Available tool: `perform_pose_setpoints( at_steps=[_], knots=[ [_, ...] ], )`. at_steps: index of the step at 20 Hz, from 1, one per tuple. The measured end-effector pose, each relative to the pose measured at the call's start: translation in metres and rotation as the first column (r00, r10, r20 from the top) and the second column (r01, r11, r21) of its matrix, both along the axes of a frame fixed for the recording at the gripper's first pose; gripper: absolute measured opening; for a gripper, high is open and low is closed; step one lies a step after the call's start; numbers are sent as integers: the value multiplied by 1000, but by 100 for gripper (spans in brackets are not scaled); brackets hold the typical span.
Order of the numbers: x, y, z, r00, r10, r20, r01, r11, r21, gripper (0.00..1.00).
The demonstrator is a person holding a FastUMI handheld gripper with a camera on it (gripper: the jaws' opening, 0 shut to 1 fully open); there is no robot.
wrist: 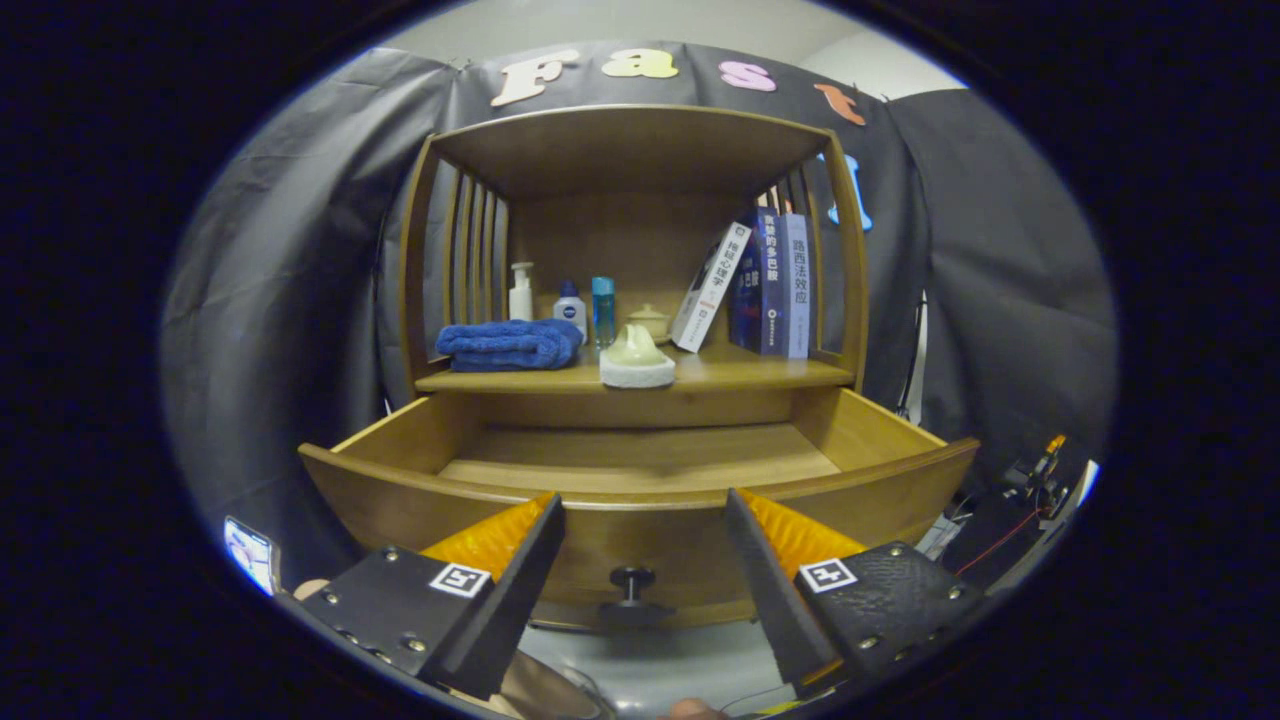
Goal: Pull open the drawer, take out the items inside it, and place them on the countertop above the cabinet.
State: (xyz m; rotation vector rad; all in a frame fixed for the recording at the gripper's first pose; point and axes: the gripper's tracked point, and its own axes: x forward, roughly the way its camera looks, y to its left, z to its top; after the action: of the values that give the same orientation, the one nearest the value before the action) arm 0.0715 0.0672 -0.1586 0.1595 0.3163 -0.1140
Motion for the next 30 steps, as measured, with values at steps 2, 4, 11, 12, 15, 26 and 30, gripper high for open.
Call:
perform_pose_setpoints(
  at_steps=[2, 4, 11, 12, 15, 26, 30],
  knots=[
    [0, 0, 0, 1000, -3, 6, 3, 1000, 6, 97],
    [0, 1, 0, 1000, -1, 5, 1, 1000, 10, 97],
    [21, -1, -1, 1000, 9, -3, -9, 1000, 15, 99],
    [27, -2, 1, 1000, 10, 5, -10, 1000, 11, 99],
    [50, -4, 1, 1000, 14, 6, -14, 1000, 5, 99],
    [101, -11, -4, 999, 38, 28, -39, 999, 8, 99],
    [124, -10, -8, 999, 36, 18, -36, 999, 8, 99]
  ],
)
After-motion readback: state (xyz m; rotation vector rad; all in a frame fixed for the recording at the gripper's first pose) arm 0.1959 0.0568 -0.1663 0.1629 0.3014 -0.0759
